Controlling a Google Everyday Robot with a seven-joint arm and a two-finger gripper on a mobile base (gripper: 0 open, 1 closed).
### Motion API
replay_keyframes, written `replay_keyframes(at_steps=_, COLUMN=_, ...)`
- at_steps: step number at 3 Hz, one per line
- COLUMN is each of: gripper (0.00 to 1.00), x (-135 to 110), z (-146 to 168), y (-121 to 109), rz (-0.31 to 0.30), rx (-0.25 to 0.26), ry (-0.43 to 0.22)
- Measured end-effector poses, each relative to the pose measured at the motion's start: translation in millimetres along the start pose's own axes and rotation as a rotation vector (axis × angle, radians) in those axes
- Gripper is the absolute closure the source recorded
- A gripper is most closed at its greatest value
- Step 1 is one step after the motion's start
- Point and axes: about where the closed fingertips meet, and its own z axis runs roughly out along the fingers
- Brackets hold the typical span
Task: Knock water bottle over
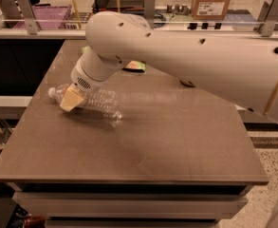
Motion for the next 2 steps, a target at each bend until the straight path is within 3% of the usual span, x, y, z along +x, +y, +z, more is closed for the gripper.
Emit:
replay_keyframes(at_steps=1, gripper=0.00, x=-0.9, z=-0.4, y=1.2, rz=-0.003, rx=0.000, ry=0.000)
replay_keyframes(at_steps=2, gripper=0.00, x=-0.9, z=-0.4, y=1.2, rz=-0.003, rx=0.000, ry=0.000)
